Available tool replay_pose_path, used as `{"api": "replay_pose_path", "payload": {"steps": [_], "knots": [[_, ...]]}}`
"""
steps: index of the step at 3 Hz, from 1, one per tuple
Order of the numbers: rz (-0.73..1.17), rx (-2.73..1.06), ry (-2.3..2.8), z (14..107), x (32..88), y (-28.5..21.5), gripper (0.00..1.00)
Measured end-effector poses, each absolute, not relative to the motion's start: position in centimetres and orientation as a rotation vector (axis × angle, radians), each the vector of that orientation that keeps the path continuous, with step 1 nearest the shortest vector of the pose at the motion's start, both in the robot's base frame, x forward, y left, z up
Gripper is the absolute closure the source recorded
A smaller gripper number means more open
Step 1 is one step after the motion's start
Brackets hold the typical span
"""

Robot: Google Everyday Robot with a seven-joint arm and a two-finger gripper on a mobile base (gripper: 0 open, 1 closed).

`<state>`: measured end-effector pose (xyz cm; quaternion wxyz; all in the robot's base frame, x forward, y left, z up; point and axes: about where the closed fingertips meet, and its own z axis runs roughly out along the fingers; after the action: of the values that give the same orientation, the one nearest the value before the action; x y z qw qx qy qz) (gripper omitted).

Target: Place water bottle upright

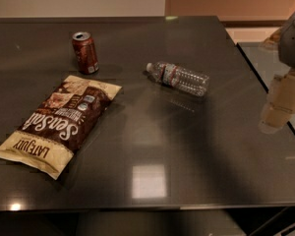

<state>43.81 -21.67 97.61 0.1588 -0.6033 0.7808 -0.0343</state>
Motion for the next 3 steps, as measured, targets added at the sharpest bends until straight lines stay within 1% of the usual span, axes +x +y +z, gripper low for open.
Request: {"api": "replay_pose_path", "payload": {"steps": [1, 2, 3], "knots": [[-0.098, -1.725, 2.232, 97.6, 43.8, -21.7, 0.0], [-0.065, -1.755, 2.241, 97.6, 45.0, -19.9, 0.0], [-0.003, -1.752, 2.279, 97.3, 48.0, -17.1, 0.0]]}}
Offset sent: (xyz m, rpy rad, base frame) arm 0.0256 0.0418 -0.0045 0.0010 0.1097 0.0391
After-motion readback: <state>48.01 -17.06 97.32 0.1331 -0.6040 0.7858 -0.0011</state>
